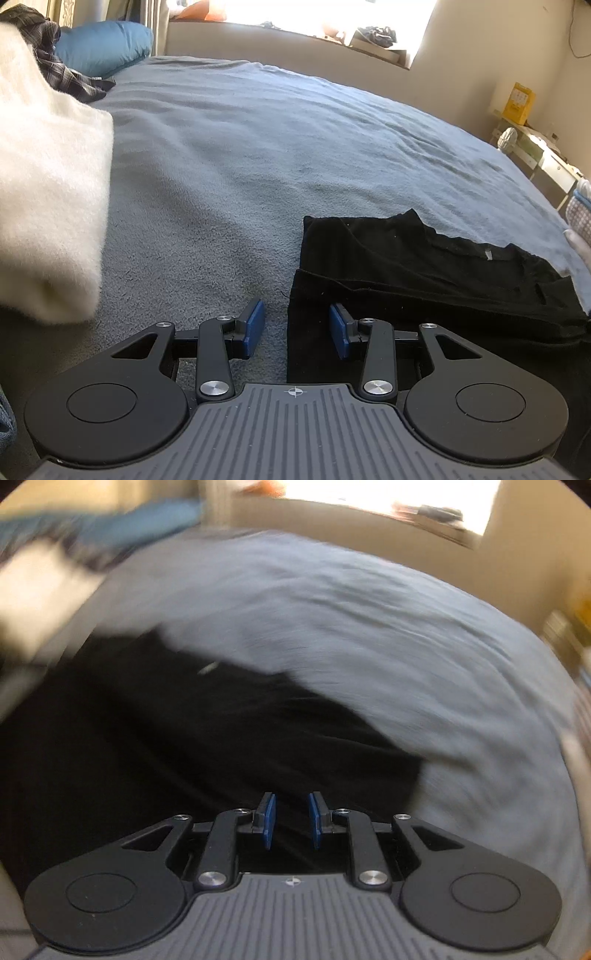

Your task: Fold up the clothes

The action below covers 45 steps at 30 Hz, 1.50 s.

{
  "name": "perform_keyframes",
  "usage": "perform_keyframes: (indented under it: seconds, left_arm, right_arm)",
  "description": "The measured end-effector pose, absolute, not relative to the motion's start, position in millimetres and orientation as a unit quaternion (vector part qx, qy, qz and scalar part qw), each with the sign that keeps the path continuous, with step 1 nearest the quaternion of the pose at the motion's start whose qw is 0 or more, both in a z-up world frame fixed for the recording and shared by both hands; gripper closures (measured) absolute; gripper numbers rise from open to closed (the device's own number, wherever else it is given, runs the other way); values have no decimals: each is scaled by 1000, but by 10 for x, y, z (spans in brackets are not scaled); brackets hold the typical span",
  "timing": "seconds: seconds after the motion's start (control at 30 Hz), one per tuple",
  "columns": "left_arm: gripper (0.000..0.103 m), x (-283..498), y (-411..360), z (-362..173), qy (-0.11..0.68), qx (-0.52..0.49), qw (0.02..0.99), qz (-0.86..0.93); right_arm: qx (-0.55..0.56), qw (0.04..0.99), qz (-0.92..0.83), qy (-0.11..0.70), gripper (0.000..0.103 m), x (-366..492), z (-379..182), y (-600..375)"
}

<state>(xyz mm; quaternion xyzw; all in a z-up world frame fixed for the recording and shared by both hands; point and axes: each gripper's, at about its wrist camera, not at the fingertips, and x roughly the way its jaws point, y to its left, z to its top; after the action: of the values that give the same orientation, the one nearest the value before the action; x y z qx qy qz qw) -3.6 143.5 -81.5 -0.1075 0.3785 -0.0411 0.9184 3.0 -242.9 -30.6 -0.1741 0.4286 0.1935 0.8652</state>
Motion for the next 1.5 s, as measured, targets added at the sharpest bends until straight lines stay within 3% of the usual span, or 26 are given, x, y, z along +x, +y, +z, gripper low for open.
perform_keyframes:
  seconds: [0.5, 0.57, 0.63, 0.73, 1.17, 1.5]
  left_arm:
    - [64, -48, 1476, -850, 372, -117, 920, -49]
    - [64, -50, 1476, -853, 370, -118, 920, -49]
    - [64, -51, 1479, -855, 369, -120, 920, -49]
    - [63, -53, 1485, -858, 368, -123, 920, -49]
    - [63, -62, 1510, -868, 364, -132, 921, -51]
    - [63, -67, 1497, -874, 363, -129, 922, -49]
  right_arm:
    - [-282, 797, 284, 453, 82, 311, -565, -1691]
    - [-292, 794, 284, 450, 86, 274, -561, -1659]
    - [-301, 794, 285, 445, 100, 237, -546, -1622]
    - [-304, 798, 283, 437, 103, 194, -513, -1599]
    - [-306, 824, 255, 403, 103, 226, -344, -1573]
    - [-287, 843, 199, 410, 103, 326, -579, -1599]
